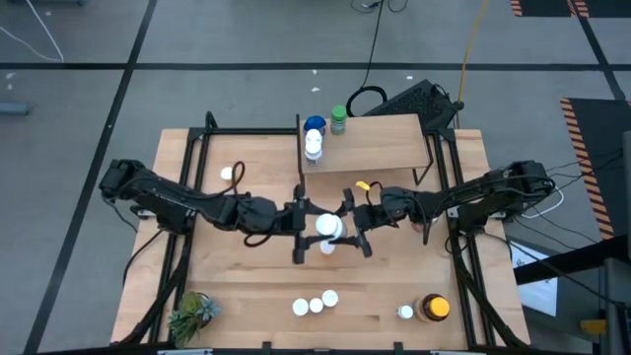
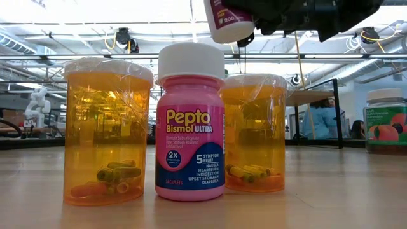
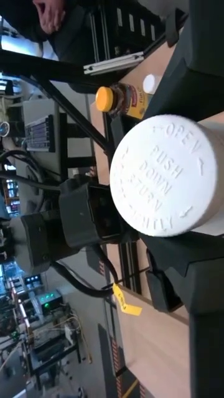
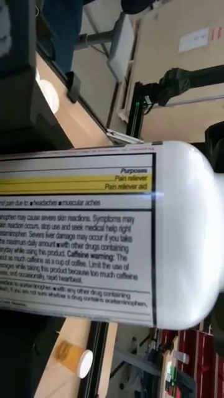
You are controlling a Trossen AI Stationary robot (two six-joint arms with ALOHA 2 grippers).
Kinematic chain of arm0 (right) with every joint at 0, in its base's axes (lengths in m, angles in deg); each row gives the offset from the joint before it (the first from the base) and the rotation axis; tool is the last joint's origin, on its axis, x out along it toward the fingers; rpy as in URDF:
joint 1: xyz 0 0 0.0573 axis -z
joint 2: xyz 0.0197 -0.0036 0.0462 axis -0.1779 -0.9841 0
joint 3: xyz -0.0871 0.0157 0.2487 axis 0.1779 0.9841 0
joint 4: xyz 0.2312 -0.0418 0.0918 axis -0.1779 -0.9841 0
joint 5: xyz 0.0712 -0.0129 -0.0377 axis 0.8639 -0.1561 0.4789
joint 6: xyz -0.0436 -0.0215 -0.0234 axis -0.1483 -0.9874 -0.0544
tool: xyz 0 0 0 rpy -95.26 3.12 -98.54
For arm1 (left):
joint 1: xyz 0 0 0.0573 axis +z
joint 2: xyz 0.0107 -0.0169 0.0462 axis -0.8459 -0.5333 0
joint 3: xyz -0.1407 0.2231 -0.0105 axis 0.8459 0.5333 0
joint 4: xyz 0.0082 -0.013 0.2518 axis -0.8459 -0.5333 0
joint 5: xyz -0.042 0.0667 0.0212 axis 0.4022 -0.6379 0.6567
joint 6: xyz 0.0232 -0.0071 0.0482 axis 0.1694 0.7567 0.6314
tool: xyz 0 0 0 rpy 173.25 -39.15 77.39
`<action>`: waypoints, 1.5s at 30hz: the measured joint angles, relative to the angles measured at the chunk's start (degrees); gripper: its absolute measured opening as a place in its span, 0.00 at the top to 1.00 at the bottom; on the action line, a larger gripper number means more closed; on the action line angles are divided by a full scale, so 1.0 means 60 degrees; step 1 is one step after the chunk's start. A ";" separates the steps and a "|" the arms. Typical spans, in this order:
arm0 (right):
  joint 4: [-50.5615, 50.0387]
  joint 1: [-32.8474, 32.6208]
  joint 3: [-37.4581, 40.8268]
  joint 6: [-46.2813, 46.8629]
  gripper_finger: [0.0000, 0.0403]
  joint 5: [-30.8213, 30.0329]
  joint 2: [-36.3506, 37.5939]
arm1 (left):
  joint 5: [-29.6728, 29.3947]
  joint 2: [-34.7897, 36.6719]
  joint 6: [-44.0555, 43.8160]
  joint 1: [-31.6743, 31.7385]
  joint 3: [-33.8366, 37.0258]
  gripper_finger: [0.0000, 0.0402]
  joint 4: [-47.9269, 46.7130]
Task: Pick and place medicine bottles onto shelf by color
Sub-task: Put the white bottle on the shelf
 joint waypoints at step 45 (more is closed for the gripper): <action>-0.6098 -0.2216 0.0463 0.1012 0.16 -0.9063 0.4860 | 0.4455 -0.2165 0.2641 0.5666 -0.5082 0.41 -0.4284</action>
